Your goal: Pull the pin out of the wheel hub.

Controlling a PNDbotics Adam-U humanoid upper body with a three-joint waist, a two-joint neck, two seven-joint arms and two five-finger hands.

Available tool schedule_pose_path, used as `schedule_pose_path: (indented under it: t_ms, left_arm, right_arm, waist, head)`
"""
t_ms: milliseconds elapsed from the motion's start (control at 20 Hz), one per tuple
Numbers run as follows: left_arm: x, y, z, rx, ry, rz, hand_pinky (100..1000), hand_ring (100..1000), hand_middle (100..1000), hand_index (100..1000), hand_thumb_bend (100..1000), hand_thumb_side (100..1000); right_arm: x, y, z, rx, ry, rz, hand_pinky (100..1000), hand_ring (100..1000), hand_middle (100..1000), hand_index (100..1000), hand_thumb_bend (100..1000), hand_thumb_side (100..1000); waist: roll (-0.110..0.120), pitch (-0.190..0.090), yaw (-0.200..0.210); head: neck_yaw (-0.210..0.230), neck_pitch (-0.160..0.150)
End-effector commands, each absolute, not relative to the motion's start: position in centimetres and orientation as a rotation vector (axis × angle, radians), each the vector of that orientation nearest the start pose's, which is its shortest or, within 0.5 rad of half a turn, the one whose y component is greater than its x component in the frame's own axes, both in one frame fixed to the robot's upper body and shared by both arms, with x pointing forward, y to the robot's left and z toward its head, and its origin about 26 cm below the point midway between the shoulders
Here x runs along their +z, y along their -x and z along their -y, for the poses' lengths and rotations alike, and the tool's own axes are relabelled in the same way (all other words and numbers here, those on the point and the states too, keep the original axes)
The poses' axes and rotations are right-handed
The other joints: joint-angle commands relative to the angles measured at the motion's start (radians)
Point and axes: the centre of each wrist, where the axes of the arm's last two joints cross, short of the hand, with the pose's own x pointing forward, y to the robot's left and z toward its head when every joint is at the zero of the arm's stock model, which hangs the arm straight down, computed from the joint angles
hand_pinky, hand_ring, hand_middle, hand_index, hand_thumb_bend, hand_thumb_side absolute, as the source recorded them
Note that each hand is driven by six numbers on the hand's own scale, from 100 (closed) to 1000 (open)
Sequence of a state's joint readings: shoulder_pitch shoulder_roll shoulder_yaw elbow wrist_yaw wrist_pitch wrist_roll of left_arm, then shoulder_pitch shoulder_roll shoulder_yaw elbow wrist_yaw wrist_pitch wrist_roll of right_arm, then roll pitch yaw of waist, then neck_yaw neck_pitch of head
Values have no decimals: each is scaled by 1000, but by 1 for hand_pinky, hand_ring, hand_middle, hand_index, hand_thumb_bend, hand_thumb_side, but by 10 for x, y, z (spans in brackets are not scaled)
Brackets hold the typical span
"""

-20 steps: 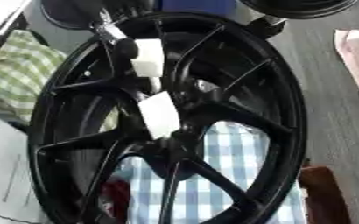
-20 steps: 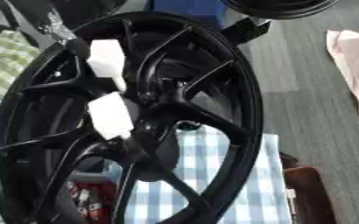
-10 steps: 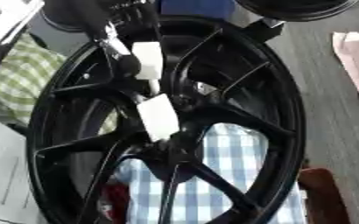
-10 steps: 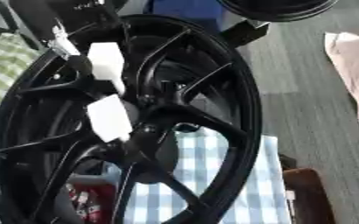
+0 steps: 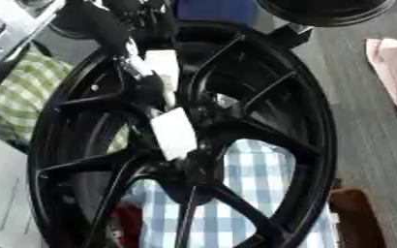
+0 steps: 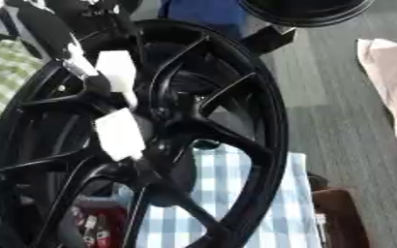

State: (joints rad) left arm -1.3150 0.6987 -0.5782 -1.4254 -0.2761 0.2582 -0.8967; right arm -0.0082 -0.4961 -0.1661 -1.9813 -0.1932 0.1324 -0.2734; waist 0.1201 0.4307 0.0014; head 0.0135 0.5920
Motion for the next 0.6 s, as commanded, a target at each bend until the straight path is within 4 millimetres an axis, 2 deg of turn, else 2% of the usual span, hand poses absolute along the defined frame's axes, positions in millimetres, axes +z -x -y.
schedule_pose_path:
  t_ms: [50, 200, 250, 400, 600]
  left_arm:
    - [407, -386, -168, -1836, -620, 1337, 849, 799, 746, 850, 847, 472]
    - [406, -387, -167, -1837, -632, 1334, 849, 799, 746, 850, 847, 472]
    - [406, -388, -168, -1833, -635, 1331, 832, 775, 707, 826, 769, 449]
    - [406, -389, -166, -1827, -633, 1334, 816, 737, 664, 799, 692, 414]
    - [408, -387, -164, -1832, -609, 1354, 809, 719, 647, 772, 662, 361]
  right_arm:
    - [163, -258, 352, -10, 489, 1929, 806, 577, 685, 606, 100, 714]
    - [163, -258, 352, -10, 489, 1929, 806, 577, 685, 606, 100, 714]
    - [162, -258, 352, -12, 488, 1927, 806, 577, 685, 606, 100, 717]
    - [161, -257, 351, -19, 489, 1921, 806, 576, 684, 606, 100, 718]
    - [161, -257, 351, -22, 488, 1918, 806, 576, 684, 605, 100, 719]
  waist:
    - [-3, -145, -1]
    - [-3, -145, -1]
    - [-3, -144, -2]
    - [-3, -142, -3]
    - [-3, -142, -3]
  head:
    - [4, -11]
    - [5, -10]
    - [6, -10]
    - [9, -9]
    - [11, -8]
